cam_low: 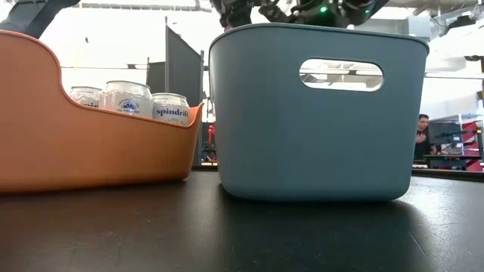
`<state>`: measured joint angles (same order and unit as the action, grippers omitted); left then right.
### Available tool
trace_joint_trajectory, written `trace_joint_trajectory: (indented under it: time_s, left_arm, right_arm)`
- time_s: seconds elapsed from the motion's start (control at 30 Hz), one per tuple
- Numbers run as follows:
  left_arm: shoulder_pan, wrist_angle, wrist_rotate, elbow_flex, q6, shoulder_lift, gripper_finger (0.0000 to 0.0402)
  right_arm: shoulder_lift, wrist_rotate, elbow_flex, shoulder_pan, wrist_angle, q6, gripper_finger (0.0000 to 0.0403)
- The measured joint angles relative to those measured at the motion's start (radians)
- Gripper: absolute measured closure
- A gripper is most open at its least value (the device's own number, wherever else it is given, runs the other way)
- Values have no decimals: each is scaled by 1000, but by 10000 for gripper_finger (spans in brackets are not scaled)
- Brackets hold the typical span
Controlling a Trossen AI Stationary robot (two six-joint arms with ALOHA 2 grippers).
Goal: Sort soda cans
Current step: Put the red soda can into the yellow bin
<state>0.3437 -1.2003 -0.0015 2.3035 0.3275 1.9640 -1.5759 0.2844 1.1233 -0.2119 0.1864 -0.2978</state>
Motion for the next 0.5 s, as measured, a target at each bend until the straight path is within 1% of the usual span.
trace_joint_trajectory:
  time_s: [0.07, 0.17, 0.23, 0.33, 0.5]
  left_arm:
    - [-1, 0, 12, 0, -3, 0, 93]
    - [1, -3, 24, 0, -4, 0, 93]
    - [1, -4, 21, 0, -7, 0, 93]
    - [0, -16, 25, 1, -10, 0, 93]
    - [0, -16, 24, 1, -10, 0, 93]
  right_arm:
    - [-25, 3, 18, 0, 0, 1, 3]
    - [-49, 53, 42, 2, -6, -9, 3]
    - [-50, 63, 50, 5, -16, -22, 7]
    - [-49, 69, 59, 11, -21, -22, 23]
    - [-49, 77, 73, 15, -29, -21, 60]
